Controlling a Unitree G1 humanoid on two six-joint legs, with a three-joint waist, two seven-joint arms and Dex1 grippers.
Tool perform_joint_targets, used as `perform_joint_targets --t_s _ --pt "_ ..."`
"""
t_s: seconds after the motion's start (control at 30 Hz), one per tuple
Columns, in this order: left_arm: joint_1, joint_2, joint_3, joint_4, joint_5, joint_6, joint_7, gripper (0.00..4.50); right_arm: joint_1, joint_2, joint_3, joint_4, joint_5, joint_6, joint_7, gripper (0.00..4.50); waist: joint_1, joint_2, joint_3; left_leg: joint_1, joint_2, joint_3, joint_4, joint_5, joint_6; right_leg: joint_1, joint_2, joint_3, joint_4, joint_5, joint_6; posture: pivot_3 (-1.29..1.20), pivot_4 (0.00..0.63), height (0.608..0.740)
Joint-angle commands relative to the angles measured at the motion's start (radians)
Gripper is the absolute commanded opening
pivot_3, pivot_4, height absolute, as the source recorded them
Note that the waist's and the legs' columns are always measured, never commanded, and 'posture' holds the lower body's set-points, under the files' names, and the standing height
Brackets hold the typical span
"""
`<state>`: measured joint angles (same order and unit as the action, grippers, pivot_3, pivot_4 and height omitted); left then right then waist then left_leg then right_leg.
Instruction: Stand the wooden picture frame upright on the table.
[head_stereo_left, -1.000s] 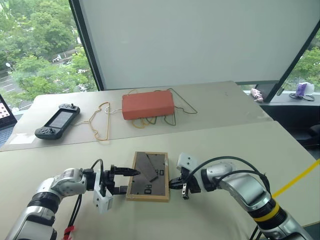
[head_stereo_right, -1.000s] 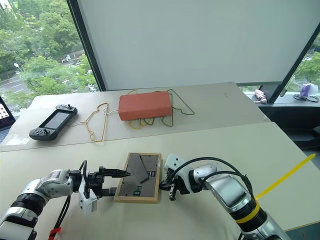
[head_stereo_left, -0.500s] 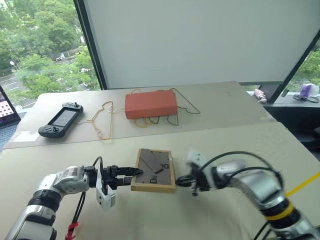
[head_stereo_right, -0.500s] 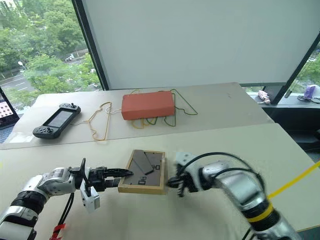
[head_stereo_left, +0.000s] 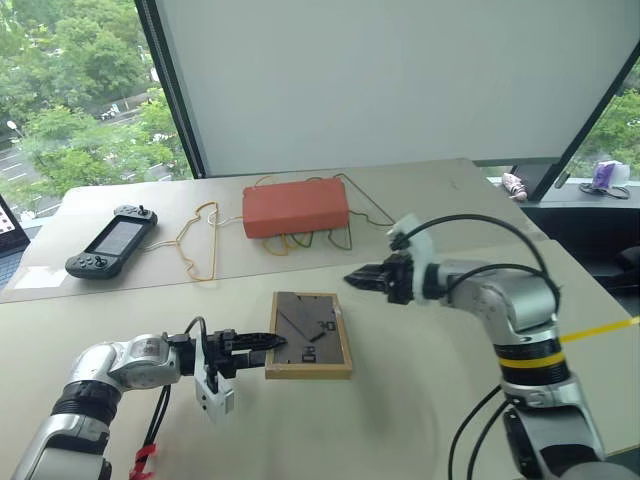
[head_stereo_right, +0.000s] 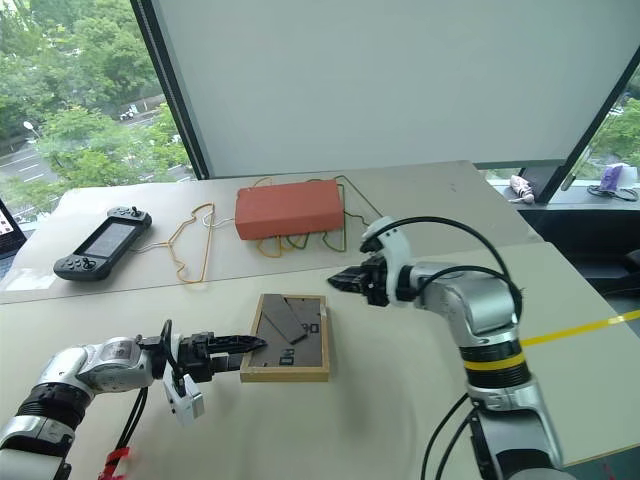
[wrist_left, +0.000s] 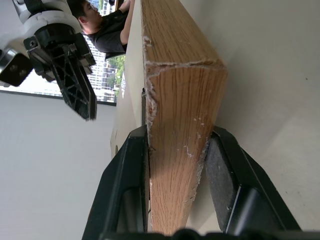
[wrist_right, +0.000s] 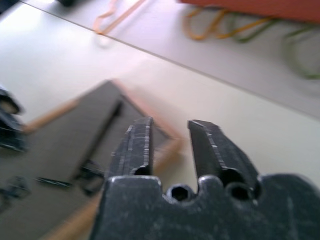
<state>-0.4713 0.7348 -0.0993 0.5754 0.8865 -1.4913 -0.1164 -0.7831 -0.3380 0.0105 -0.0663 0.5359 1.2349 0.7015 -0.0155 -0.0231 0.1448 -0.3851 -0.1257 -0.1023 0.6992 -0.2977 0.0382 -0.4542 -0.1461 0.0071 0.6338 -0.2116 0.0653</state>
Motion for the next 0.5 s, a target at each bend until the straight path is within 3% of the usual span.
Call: perform_joint_targets --t_s 0.03,0.13,0.5 --pt "-0.024 0.001 -0.004 -0.036 0.046 0.012 0.073 1.15 -0.069 0.075 -0.064 0.031 0.108 0.127 -0.009 3.14 -0.002 0.0 0.0 -0.002 0.0 0.0 0.001 0.0 0.0 -0.002 0.0 -0.001 0.001 0.001 0.0 0.0 0.15 0.74" --pt "-0.034 0.002 -0.021 -0.039 0.076 0.025 0.114 1.15 -0.086 0.084 -0.05 0.067 0.124 0.154 -0.005 4.27 0.0 0.0 0.0 -0.002 0.0 -0.001 0.002 0.0 0.0 -0.004 -0.001 -0.004 0.007 0.001 0.0 0.0 0.15 0.74" --pt "-0.049 0.025 -0.069 -0.12 0.23 0.1 0.318 1.15 -0.101 0.02 0.116 0.222 0.094 0.091 0.107 4.27 -0.011 0.0 0.0 -0.002 0.001 -0.001 0.003 0.0 0.0 -0.005 -0.001 -0.005 0.008 0.001 0.0 0.0 0.15 0.74"
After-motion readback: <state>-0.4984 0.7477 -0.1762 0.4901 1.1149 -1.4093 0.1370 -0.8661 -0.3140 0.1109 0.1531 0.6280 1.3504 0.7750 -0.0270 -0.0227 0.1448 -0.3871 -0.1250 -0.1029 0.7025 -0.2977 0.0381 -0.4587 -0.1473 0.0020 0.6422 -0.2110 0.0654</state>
